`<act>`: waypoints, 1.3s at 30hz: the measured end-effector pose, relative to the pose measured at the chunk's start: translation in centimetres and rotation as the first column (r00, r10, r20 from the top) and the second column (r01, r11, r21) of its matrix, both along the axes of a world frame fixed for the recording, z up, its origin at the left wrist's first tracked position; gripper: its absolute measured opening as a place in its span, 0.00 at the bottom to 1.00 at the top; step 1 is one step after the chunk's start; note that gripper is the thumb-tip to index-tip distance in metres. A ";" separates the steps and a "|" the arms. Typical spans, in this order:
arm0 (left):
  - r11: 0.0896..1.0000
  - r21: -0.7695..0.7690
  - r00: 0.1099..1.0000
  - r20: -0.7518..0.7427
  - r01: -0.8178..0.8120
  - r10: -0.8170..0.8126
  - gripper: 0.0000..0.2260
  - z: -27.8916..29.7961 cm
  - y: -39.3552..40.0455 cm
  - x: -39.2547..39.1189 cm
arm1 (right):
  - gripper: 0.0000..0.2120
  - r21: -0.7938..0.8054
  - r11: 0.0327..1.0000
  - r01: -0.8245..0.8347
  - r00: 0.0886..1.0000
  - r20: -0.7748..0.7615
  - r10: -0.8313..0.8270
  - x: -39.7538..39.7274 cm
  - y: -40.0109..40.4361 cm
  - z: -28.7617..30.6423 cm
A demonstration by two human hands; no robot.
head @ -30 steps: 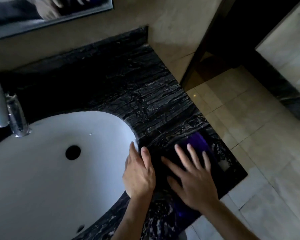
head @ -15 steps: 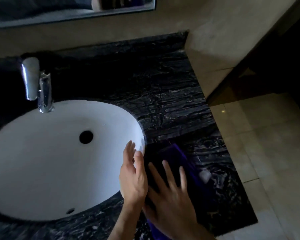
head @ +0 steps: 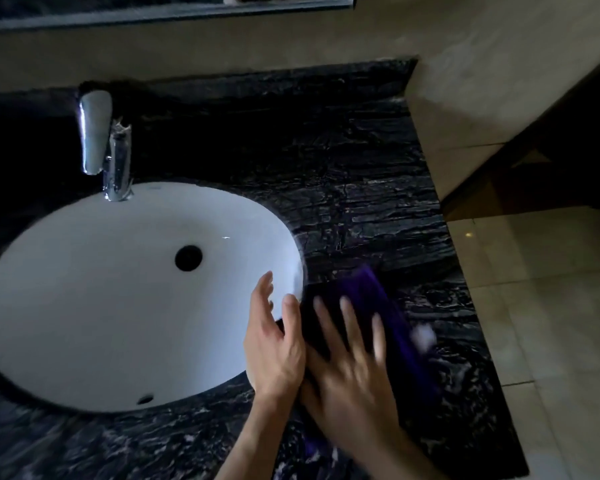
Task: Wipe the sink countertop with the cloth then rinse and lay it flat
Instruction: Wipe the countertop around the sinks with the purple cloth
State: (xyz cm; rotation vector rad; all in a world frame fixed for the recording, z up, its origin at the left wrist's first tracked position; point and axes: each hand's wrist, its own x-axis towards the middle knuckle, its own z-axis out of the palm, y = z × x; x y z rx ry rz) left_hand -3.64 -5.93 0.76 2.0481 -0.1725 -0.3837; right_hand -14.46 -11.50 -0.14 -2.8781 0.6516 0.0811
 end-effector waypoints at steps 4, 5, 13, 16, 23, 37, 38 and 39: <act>0.999 0.035 1.000 0.016 0.024 -0.024 0.24 0.5 -0.3 0.0 | 0.28 0.045 0.999 0.029 0.999 -0.042 -0.027 -4.9 2.8 0.6; 0.999 0.046 1.000 0.017 0.026 -0.027 0.24 0.4 -0.4 0.0 | 0.29 0.051 0.999 0.019 0.999 -0.041 -0.017 -4.0 1.5 0.6; 0.957 0.259 0.987 0.049 0.133 -0.151 0.23 0.5 -1.0 -0.1 | 0.27 -0.040 0.971 0.236 0.971 -0.025 -0.237 7.5 -9.3 -0.1; 0.893 0.391 0.966 0.035 0.222 -0.255 0.25 0.4 -1.4 -0.2 | 0.27 -0.031 0.977 0.212 0.977 -0.013 -0.213 0.3 -3.3 0.4; 0.830 0.518 0.954 0.083 0.206 -0.289 0.34 0.0 -6.6 0.0 | 0.37 0.026 0.966 0.257 0.958 -0.139 -0.251 -11.9 2.0 1.0; 0.826 0.547 0.957 0.142 0.136 -0.251 0.34 -1.0 -6.9 -0.1 | 0.27 -0.042 0.938 0.345 0.937 -0.046 -0.347 -7.5 -7.6 0.3; 0.827 0.546 0.958 0.144 0.133 -0.249 0.34 -1.1 -6.9 -0.1 | 0.28 -0.022 0.941 0.338 0.938 -0.071 -0.339 -10.3 -5.1 0.4; 0.828 0.545 0.957 0.145 0.134 -0.250 0.34 -1.1 -6.9 -0.1 | 0.28 -0.012 0.943 0.331 0.940 -0.085 -0.331 -12.6 -3.2 0.4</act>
